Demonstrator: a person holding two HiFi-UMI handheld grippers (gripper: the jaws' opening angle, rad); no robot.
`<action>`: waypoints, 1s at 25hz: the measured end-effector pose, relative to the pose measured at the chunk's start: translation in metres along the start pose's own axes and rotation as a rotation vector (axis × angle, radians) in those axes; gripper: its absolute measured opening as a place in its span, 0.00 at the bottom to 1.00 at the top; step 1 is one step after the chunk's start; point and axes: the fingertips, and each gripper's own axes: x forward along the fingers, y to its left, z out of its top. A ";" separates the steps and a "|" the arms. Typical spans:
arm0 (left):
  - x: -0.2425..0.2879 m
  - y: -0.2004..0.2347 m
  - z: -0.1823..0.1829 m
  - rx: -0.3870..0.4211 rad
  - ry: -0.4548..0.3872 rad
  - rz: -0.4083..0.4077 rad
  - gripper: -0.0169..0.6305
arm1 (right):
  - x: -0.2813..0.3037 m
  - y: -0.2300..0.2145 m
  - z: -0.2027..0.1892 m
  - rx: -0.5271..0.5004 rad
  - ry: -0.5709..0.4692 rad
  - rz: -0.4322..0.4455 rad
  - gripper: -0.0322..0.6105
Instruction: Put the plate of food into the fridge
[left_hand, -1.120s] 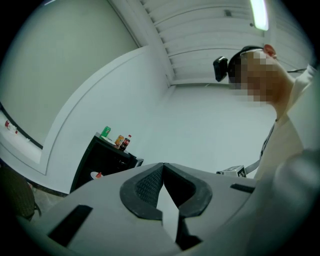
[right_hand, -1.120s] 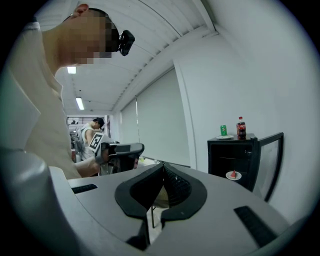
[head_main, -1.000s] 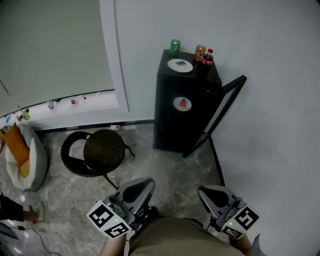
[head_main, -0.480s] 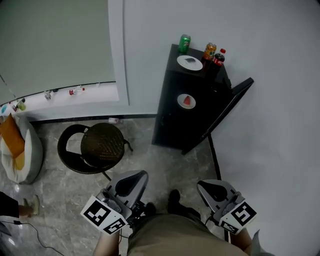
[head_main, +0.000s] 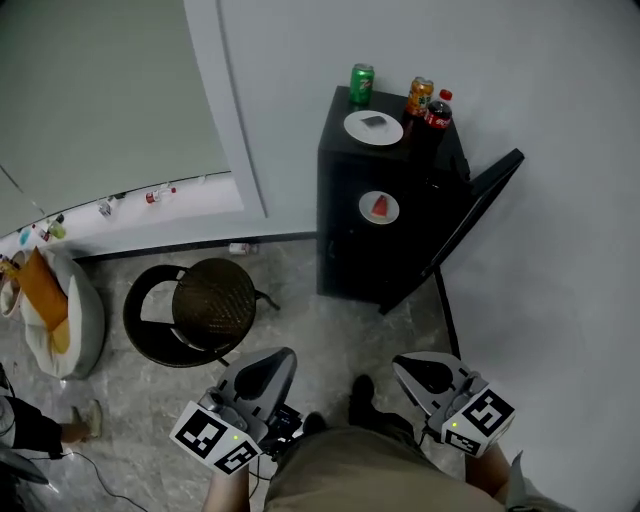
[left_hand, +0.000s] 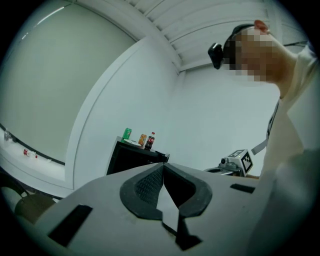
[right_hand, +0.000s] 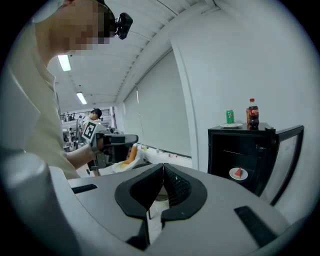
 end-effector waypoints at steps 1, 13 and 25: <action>0.012 0.000 0.001 -0.007 0.004 0.001 0.04 | 0.000 -0.010 0.000 0.010 -0.003 0.008 0.08; 0.105 -0.010 0.009 0.050 0.070 0.064 0.04 | -0.007 -0.098 0.004 0.088 -0.040 0.094 0.08; 0.184 -0.016 0.009 0.092 0.114 0.106 0.04 | -0.013 -0.166 0.003 0.101 -0.062 0.156 0.08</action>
